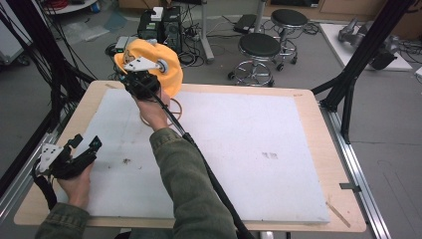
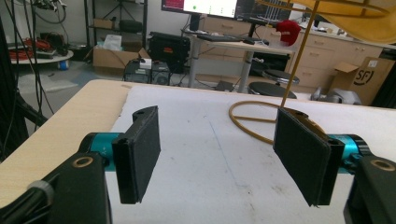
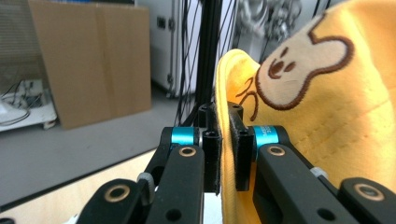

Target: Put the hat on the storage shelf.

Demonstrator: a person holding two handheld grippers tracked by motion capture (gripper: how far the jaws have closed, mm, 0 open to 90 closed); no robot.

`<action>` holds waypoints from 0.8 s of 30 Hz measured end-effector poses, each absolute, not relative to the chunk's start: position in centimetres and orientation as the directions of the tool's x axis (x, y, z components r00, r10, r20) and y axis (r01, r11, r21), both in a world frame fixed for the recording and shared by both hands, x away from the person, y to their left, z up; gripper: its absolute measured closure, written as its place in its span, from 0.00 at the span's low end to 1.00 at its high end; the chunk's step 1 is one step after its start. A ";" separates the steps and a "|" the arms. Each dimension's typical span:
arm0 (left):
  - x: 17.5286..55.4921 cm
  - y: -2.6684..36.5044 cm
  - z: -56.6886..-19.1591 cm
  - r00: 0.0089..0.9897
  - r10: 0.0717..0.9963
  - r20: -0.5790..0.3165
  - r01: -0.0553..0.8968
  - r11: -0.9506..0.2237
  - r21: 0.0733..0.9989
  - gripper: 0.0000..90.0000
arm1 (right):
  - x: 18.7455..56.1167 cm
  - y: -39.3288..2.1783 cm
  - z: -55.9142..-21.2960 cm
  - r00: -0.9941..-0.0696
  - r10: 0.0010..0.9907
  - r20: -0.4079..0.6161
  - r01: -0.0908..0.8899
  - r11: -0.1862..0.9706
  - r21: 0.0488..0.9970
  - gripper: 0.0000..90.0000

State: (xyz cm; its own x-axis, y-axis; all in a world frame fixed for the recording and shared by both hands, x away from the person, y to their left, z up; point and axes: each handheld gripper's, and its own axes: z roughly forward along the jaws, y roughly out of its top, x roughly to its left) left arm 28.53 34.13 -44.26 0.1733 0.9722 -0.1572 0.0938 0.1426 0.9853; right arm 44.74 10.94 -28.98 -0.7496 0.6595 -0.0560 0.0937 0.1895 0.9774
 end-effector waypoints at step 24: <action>28.5 34.0 -44.3 0.182 0.971 -0.154 0.098 0.138 0.986 0.36 | 45.6 12.0 -30.8 -0.742 0.670 -0.032 0.224 0.292 0.930 0.89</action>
